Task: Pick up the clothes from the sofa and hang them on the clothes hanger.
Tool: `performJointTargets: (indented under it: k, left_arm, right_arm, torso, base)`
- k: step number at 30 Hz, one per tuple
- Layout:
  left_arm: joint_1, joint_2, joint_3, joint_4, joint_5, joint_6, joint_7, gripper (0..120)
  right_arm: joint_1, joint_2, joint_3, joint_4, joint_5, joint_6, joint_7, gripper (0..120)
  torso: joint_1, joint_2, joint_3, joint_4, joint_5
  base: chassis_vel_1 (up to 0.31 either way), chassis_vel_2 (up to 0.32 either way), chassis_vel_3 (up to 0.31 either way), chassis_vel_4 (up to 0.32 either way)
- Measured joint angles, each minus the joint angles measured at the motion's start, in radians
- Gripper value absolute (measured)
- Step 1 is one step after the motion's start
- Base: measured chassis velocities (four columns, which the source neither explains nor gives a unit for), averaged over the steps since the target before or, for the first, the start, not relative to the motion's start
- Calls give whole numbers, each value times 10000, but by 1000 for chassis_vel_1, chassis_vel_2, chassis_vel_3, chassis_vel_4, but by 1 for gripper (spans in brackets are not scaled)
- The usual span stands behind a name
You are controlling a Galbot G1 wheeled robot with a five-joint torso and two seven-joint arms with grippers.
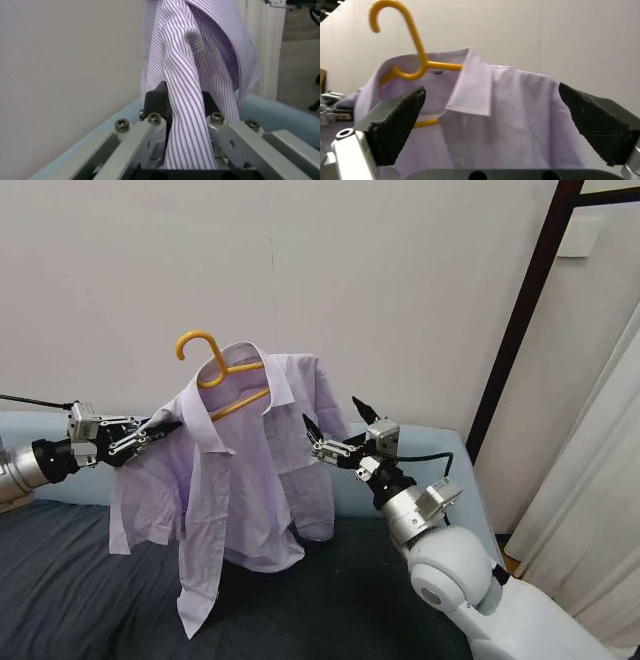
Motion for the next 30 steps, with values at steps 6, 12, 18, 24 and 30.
performJointTargets:
  k: [6, 12, 18, 24, 30]
  left_arm:
    - [407, -110, 72, -534, -367, 432, -424, 7]
    - [703, -162, 82, -754, -395, 510, -589, 7]
    - [877, -292, 52, -798, -213, 507, -609, 7]
    - [823, -371, 63, -779, -183, 488, -669, 7]
    - [731, -418, 92, -791, -193, 466, -782, 7]
  right_arm:
    - [454, 169, -1025, -114, -372, -888, 499, 100]
    - [1255, 983, -1775, -599, -758, -1749, 1626, 100]
    - [1586, 1292, -2000, -941, -1306, -2135, 2167, 100]
    - [1452, 1273, -1964, -974, -1798, -2781, 2395, 92]
    - [1153, 1113, -1735, -946, -2215, -2907, 2283, 69]
  torso:
    - [0, -1, 0, 0, -1]
    - [0, 0, 0, 3, -1]
    - [0, 0, 0, 1, -1]
    - [0, 0, 0, 1, -1]
    - [0, -1, 0, -1, 1]
  base:
    - [0, 0, 0, 0]
    - [0, 0, 0, 0]
    - [0, 0, 0, 0]
    - [0, 0, 0, 0]
    - [0, 0, 0, 0]
